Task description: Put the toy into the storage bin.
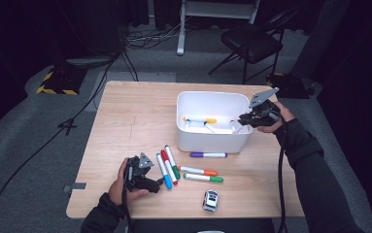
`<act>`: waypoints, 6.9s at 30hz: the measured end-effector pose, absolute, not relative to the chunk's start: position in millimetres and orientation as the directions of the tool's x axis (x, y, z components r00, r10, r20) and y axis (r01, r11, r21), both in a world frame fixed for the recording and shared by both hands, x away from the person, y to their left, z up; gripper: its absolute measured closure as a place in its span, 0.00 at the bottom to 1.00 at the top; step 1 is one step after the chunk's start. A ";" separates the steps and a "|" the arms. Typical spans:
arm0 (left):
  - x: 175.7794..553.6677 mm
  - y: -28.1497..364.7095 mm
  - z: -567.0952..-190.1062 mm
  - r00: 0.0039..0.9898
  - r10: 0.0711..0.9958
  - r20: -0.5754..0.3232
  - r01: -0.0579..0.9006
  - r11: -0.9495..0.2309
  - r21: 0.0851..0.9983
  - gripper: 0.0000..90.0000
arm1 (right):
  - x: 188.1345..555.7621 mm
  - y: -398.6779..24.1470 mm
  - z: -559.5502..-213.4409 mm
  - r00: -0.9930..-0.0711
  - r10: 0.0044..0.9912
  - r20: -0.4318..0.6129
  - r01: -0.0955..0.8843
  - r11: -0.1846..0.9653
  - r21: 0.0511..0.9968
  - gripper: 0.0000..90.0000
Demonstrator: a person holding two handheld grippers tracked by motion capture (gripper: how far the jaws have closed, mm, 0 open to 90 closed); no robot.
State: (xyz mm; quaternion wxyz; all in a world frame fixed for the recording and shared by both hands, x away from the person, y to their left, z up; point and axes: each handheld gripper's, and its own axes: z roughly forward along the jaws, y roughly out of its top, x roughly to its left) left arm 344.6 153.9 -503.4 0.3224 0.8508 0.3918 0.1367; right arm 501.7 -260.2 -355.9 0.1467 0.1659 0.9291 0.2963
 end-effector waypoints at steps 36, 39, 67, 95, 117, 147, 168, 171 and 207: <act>344.5 153.8 -503.4 0.655 0.755 -0.020 0.579 -0.485 0.656 0.01 | 381.8 -285.7 -376.2 -0.919 0.375 -0.119 0.054 0.420 0.906 0.43; 344.5 154.0 -503.4 0.656 0.754 -0.019 0.578 -0.486 0.655 0.01 | 372.6 -278.5 -400.7 -0.929 0.354 -0.111 0.065 0.451 0.890 0.47; 344.7 154.0 -503.4 0.657 0.754 -0.017 0.576 -0.487 0.656 0.01 | 370.6 -218.5 -502.3 -0.986 0.167 -0.009 0.101 0.635 0.766 0.73; 344.7 154.0 -503.4 0.657 0.754 -0.016 0.576 -0.487 0.656 0.01 | 368.1 -267.5 -450.3 -0.972 0.231 -0.045 0.075 0.485 0.871 0.84; 344.5 153.8 -503.4 0.655 0.755 -0.020 0.579 -0.485 0.656 0.01 | 379.6 -296.3 -370.0 -0.943 0.297 -0.151 -0.024 0.393 0.919 0.84; 344.6 154.0 -503.4 0.656 0.754 -0.018 0.578 -0.487 0.655 0.01 | 452.9 -286.6 -317.9 -0.887 0.422 -0.185 0.027 0.449 0.893 0.84; 344.5 153.9 -503.5 0.655 0.755 -0.020 0.578 -0.485 0.656 0.01 | 496.7 -245.8 -354.1 -0.893 0.425 -0.149 0.157 0.604 0.782 0.84; 344.5 153.8 -503.4 0.654 0.756 -0.018 0.579 -0.485 0.656 0.01 | 500.4 -242.1 -358.9 -0.896 0.417 -0.151 0.168 0.634 0.755 0.84; 344.5 153.9 -503.4 0.655 0.755 -0.020 0.578 -0.485 0.656 0.01 | 491.8 -269.8 -349.1 -0.884 0.453 -0.112 0.261 0.678 0.687 0.77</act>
